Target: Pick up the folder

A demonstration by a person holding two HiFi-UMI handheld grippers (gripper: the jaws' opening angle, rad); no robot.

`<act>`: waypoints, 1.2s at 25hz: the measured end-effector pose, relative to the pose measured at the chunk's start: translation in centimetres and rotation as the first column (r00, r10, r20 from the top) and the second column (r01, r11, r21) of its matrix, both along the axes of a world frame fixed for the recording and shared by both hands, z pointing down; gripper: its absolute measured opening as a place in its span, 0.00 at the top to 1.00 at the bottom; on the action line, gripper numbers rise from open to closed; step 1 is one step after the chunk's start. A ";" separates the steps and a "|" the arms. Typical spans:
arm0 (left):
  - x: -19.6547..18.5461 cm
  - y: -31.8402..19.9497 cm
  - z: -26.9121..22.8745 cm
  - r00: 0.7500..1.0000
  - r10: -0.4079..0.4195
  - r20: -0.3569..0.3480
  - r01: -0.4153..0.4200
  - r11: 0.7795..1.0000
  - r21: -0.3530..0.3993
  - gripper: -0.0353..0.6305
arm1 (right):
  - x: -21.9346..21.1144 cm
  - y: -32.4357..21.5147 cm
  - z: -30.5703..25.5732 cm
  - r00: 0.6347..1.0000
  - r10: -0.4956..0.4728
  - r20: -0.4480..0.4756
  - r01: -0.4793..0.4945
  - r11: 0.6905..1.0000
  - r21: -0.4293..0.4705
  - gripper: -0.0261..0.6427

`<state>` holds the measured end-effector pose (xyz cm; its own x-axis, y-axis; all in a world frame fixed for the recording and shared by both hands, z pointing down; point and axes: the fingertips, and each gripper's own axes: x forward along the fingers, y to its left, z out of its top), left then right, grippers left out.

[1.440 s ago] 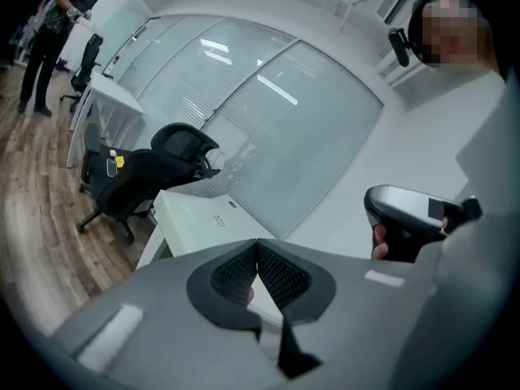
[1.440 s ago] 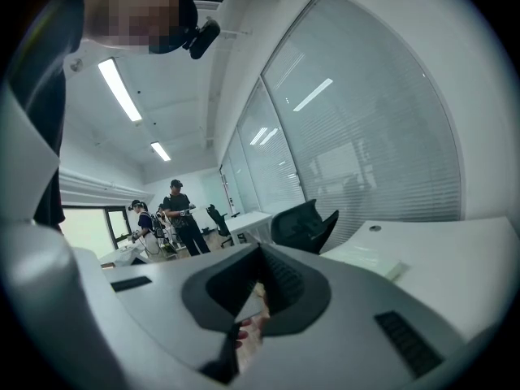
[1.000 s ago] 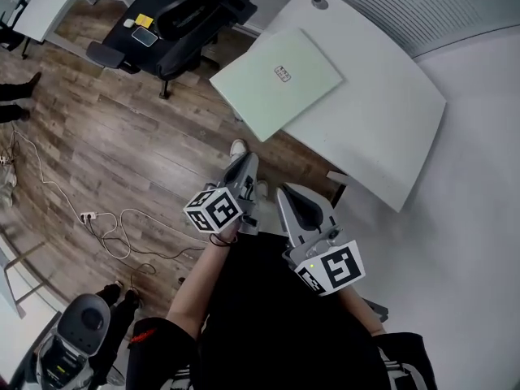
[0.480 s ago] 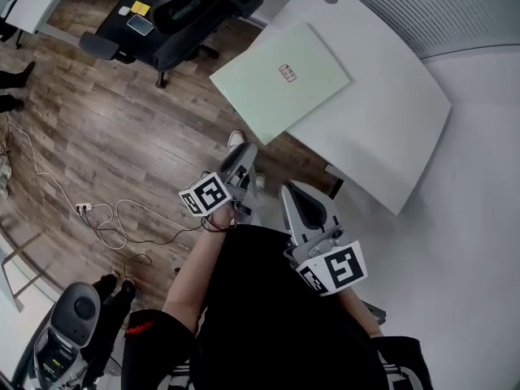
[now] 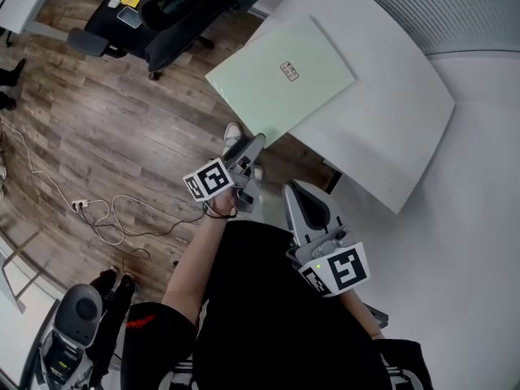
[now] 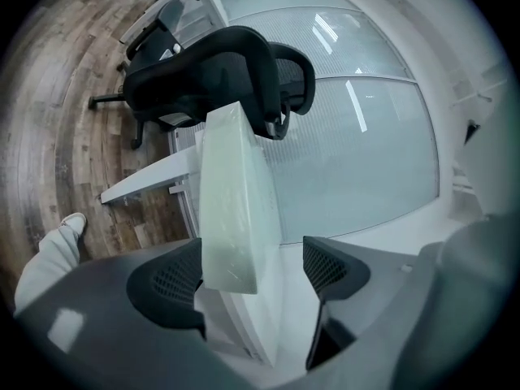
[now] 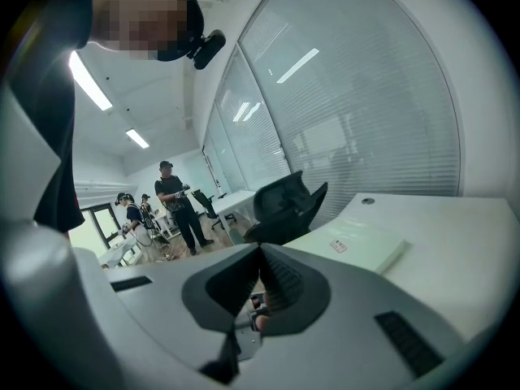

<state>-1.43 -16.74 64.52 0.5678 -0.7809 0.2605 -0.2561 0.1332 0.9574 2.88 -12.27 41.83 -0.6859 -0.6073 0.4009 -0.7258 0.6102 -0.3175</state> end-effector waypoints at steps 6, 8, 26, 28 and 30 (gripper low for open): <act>0.2 -1.0 1.9 0.995 0.008 -0.095 -0.011 0.999 -0.038 0.36 | -0.3 -0.5 1.4 1.000 0.004 -0.006 -0.004 0.999 -0.045 0.96; 0.6 -1.2 2.2 0.993 0.025 -0.117 -0.029 0.999 -0.036 0.34 | -0.4 -0.6 1.8 1.000 0.002 -0.012 -0.002 0.999 -0.054 0.96; 3.5 -3.5 3.6 0.955 0.144 -0.259 -0.154 0.988 -0.019 0.31 | -0.3 -3.9 4.1 0.998 0.056 -0.043 -0.060 0.992 -0.110 0.96; 4.0 -3.6 3.4 0.947 0.172 -0.272 -0.181 0.983 -0.009 0.31 | -0.3 -4.1 4.2 0.997 0.063 -0.042 -0.067 0.991 -0.117 0.96; 4.5 -3.6 3.0 0.940 0.198 -0.279 -0.206 0.979 0.001 0.31 | -0.2 -4.3 4.2 0.997 0.070 -0.042 -0.075 0.990 -0.120 0.96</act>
